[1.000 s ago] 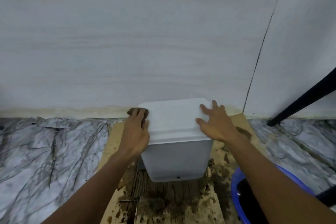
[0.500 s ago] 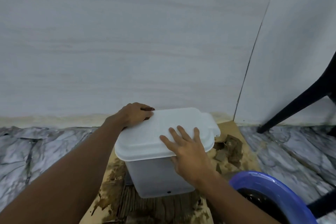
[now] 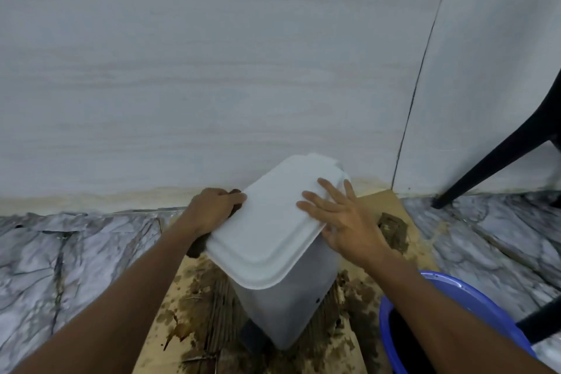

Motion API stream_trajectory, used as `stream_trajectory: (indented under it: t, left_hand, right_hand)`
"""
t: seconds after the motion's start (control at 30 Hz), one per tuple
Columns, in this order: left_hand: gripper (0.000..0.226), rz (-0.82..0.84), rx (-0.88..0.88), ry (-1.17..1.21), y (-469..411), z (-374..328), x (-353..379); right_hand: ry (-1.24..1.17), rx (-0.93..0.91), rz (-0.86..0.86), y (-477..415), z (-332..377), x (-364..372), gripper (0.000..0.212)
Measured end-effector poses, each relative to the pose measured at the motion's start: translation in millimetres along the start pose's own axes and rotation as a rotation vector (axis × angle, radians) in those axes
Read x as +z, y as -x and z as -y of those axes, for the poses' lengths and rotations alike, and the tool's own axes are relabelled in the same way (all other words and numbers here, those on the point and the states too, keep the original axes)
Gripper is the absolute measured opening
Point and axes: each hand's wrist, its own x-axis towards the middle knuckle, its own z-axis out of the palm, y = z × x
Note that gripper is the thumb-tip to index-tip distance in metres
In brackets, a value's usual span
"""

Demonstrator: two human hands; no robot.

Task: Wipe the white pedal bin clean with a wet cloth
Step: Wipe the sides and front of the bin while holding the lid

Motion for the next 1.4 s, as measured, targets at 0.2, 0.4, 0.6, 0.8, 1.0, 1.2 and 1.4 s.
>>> stream_trajectory:
  t: [0.2, 0.4, 0.6, 0.8, 1.0, 1.2, 1.4]
  left_hand:
    - [0.029, -0.027, -0.019, 0.077, 38, -5, 28]
    - [0.029, -0.019, -0.014, 0.151, 37, -11, 29]
    - [0.028, -0.009, -0.059, 0.221, 27, -20, 31]
    - [0.025, -0.055, -0.100, 0.286, 26, -18, 31]
    - [0.029, -0.230, -0.161, 0.554, 39, -22, 27]
    - [0.029, -0.285, -0.177, 0.603, 50, -23, 48]
    - [0.039, -0.251, -0.149, 0.413, 46, -10, 56]
  right_hand:
    - [-0.756, 0.557, 0.229, 17, 7, -31, 0.056]
    - [-0.811, 1.179, 0.071, 14, 42, -55, 0.110]
    - [-1.266, 1.367, -0.030, 8, 59, -44, 0.084]
    - [-1.217, 1.326, 0.036, -4, 53, -38, 0.077]
    - [-1.299, 1.124, 0.026, -32, 26, -45, 0.100]
    - [-1.125, 1.049, 0.069, -48, 17, -34, 0.068]
    - [-0.755, 0.865, 0.347, -38, 29, -42, 0.067]
